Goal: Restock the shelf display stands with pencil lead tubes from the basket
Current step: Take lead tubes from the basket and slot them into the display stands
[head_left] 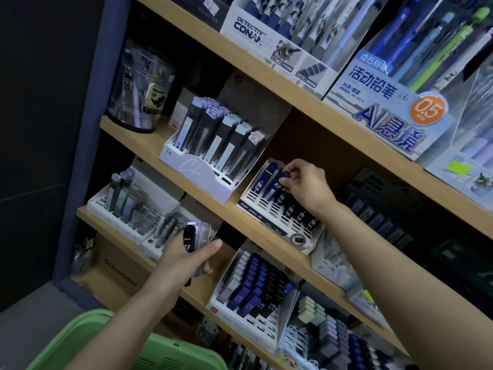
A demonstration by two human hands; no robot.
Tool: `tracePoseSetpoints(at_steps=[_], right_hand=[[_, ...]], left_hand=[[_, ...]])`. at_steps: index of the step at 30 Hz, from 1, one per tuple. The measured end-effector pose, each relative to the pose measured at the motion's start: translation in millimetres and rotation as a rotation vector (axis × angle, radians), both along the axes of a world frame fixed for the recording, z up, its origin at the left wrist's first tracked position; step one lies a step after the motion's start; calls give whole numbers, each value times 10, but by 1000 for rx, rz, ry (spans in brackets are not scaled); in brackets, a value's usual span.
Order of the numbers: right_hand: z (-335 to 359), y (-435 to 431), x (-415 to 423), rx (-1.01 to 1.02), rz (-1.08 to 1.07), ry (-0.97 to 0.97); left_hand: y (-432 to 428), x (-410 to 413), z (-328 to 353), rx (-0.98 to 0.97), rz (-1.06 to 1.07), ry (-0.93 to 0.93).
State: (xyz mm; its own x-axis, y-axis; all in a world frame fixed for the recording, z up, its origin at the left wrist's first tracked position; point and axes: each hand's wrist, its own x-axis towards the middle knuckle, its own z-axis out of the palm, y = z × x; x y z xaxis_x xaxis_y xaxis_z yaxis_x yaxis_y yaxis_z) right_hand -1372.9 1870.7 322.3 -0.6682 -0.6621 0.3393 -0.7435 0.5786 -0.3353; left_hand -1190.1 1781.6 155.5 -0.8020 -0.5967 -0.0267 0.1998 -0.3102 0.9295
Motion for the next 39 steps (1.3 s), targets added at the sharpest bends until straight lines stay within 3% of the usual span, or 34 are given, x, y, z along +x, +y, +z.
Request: tracePoseSetpoints(at_steps=[7, 14, 18, 21, 25, 28, 33, 39], right_hand=[[-33, 1, 6, 8, 16, 199], [-65, 35, 71, 17, -5, 237], [-138, 18, 254, -22, -11, 408], [-250, 12, 634, -63, 138, 171], [-524, 5, 1035, 136, 293, -295], [-607, -26, 1033, 32, 267, -584], [-567, 13, 1006, 2, 236, -793], [-555, 95, 957, -243, 112, -936]], left_hand=[[3, -27, -19, 14, -14, -1], [16, -18, 30, 35, -19, 17], [71, 25, 134, 114, -50, 43], [90, 57, 184, 111, -60, 27], [93, 93, 190, 98, -102, 53], [106, 124, 192, 101, -134, 59], [107, 173, 206, 90, -134, 50], [53, 212, 203, 149, -37, 52]])
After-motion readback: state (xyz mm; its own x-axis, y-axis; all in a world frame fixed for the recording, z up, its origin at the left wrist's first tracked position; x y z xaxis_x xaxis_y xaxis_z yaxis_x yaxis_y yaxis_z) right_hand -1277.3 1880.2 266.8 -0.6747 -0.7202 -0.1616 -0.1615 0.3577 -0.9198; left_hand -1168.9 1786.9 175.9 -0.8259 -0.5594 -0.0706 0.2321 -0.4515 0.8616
